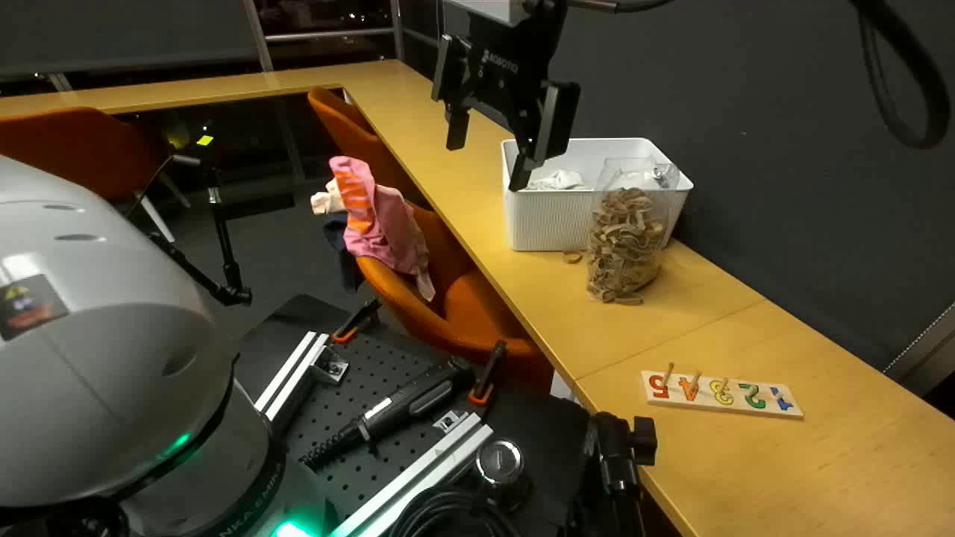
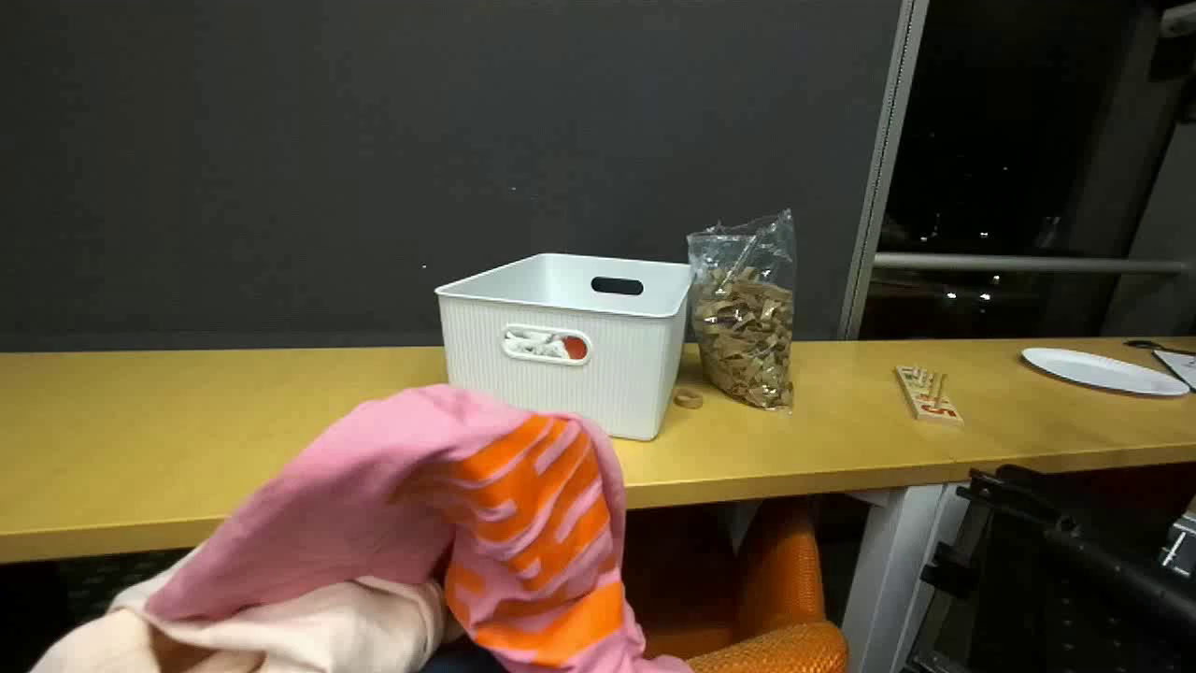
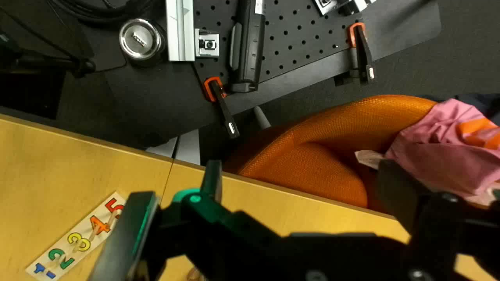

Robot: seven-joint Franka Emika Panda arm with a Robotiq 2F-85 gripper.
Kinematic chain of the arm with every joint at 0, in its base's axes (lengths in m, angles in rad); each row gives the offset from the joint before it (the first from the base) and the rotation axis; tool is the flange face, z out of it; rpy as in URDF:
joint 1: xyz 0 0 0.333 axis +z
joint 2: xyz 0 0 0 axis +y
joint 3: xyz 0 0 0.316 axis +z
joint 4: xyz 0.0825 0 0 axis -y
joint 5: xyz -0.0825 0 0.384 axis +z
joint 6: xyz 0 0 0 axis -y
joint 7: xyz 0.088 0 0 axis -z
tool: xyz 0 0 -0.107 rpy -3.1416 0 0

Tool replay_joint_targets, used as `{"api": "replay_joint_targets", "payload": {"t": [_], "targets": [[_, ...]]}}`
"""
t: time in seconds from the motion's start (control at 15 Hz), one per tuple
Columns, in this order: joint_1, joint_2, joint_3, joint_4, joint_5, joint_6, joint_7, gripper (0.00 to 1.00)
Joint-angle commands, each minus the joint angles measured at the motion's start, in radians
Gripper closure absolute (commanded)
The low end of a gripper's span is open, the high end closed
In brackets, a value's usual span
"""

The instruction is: Pick all the clothes on the chair and put them into the white washing basket

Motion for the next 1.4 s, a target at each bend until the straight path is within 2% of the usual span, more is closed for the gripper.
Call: {"api": "replay_joint_targets", "payload": {"t": [0.0, 0.47, 0.67, 1.0, 1.33], "targets": [[-0.018, 0.003, 0.015, 0.002, 0.009, -0.002, -0.009, 0.00], [-0.008, 0.024, 0.018, 0.023, 0.010, 0.005, -0.016, 0.00], [0.045, 0.107, 0.065, 0.095, 0.024, 0.049, -0.021, 0.00], [0.102, 0.171, 0.157, 0.147, 0.012, 0.120, 0.002, 0.00], [0.152, 0.357, 0.136, 0.211, 0.036, 0.195, -0.159, 0.00]]}}
